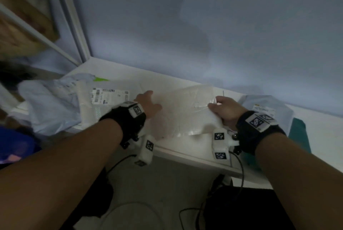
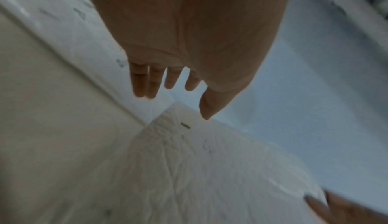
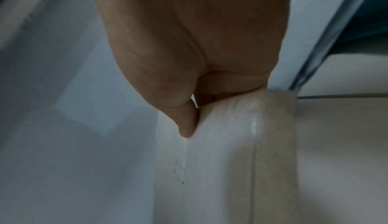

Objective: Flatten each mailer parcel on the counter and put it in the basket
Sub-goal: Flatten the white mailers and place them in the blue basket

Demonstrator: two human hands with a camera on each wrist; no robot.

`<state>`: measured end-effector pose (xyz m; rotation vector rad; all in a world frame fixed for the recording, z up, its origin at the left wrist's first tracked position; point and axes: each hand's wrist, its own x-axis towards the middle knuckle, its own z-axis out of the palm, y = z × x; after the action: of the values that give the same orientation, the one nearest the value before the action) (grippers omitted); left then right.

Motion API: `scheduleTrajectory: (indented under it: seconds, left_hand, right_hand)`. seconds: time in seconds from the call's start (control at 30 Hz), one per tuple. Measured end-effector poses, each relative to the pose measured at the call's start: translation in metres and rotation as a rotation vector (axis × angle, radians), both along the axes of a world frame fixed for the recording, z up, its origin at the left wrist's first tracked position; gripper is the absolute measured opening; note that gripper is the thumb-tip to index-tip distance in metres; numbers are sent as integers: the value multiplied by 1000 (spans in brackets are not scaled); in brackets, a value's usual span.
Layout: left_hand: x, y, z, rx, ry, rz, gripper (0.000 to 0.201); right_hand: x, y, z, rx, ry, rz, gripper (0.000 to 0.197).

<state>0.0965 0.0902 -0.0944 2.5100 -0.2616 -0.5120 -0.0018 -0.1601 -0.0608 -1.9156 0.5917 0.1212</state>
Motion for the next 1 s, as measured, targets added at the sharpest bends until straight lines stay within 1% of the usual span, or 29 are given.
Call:
scheduleTrajectory:
  seconds: [0.07,0.17,0.2,0.3,0.37,0.43,0.53,0.63,0.73,0.8,0.83,0.87,0.97,1.0]
  left_hand:
    - [7,14,29,-127,105,105,75]
    - [14,41,60,-257,216,191,53]
    - [16,53,67,-291,226,217,48]
    - [20,91,89,-368,197,286,44]
    - [20,107,100,-368,178,294,42]
    - [19,135,112,-401,165,331,39]
    - [19,180,123,-447,178,386,36]
    - [15,226,127,-509,193,454,32]
    - [9,274,122,-548,166,527,32]
    - [2,305,115,-567,177,584,27]
    - [-2,322,110,-587,181,610,26]
    - [-7,340,105,-615,183,636,27]
    - [-22,388,85,-664,185,711,44]
    - [-30,403,79,-674,184,745,47]
  right_hand:
    - [5,7,26,53,-48,20,12]
    - [15,22,57,108,-84,40,21]
    - [18,29,66,124,-95,55,20]
    - [31,59,90,115,-113,93,15]
    - [36,73,100,90,-98,112,20]
    - [46,96,107,60,-78,142,26]
    - [62,135,117,28,-73,161,28]
    - [83,179,123,27,-57,188,33]
    - [102,229,127,73,-44,231,14]
    - [113,261,128,88,-54,280,17]
    - [117,276,129,78,-61,318,14]
    - [121,293,127,67,-63,362,11]
    - [126,338,121,32,-42,465,15]
    - [127,355,116,35,-36,491,16]
